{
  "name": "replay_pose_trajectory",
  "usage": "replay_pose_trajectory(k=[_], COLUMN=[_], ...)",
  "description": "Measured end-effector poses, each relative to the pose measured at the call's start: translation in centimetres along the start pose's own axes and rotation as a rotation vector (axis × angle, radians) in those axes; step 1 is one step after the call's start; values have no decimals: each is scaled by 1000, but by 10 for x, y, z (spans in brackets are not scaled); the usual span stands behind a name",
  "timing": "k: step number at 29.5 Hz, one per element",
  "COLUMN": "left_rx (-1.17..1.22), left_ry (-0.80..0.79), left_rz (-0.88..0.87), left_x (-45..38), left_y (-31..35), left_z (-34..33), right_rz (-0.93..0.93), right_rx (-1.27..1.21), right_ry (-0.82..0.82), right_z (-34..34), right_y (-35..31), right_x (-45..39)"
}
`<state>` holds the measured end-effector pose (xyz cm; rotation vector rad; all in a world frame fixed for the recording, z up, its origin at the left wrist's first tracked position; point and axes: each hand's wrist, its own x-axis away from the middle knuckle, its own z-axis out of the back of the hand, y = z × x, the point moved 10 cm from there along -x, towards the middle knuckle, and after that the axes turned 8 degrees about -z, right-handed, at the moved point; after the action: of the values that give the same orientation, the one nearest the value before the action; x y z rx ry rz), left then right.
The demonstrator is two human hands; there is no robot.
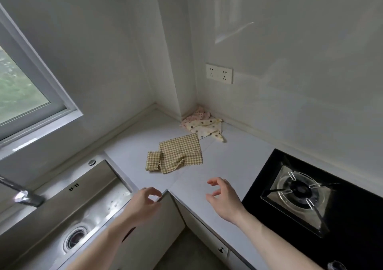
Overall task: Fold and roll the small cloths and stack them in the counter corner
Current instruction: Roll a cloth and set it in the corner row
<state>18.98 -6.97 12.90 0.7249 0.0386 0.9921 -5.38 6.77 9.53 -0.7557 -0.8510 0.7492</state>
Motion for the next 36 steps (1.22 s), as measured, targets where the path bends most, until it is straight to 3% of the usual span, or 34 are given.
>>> replay_pose_trajectory(k=[9,17,22,26,30,36], left_rx=[-165,-352,-400,-226,-190,-156], left_ry=[-251,-304,-121,114,245,323], left_rz=[-236,-344,-489,-597,-684,-723], left_x=[-156,-231,-259,-258,-253,-244], left_y=[-28,-87,-99,-112,-110,-115], left_z=[-15,-60,-86,-92,-89,-87], right_rz=[-179,-231,-155,-86,84,229], right_rx=[-11,136,308,412,658,543], right_ry=[290,284,280,286,525,662], right_z=[6,-43,-61,-90,-111,-109], right_y=[15,22,27,43,48,51], right_x=[-53,-125,-198,-255,-262,-258])
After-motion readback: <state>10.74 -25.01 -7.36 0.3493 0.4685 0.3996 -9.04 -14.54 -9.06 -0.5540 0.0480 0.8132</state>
